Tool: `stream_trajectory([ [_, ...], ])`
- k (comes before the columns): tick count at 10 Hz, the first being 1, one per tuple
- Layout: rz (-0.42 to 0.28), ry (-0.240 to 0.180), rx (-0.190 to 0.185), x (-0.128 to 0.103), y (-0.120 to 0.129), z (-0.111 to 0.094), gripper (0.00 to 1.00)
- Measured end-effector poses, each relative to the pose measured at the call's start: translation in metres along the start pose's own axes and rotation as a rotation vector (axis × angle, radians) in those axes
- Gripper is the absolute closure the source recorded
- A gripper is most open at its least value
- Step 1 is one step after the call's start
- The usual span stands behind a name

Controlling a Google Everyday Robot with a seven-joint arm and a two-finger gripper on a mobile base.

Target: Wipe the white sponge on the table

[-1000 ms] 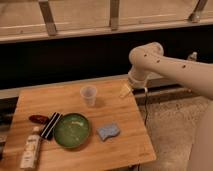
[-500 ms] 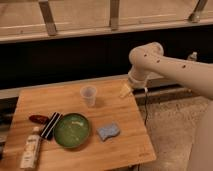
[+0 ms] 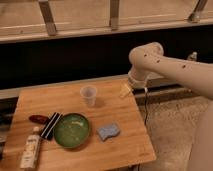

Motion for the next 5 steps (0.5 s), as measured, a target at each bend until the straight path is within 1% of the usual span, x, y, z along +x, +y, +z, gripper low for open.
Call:
stream_trajectory([
  [1,-0.022,0.003,-0.005,0.001,0.002,0.001,0.2],
  [3,-0.095,0.006,-0.018,0.0,0.031,0.005,0.2],
  [4,-0.139,0.008,-0.035,0.006,0.056,0.008,0.2],
  [5,-0.156,0.015,-0.045,0.017,0.073,0.012,0.2],
])
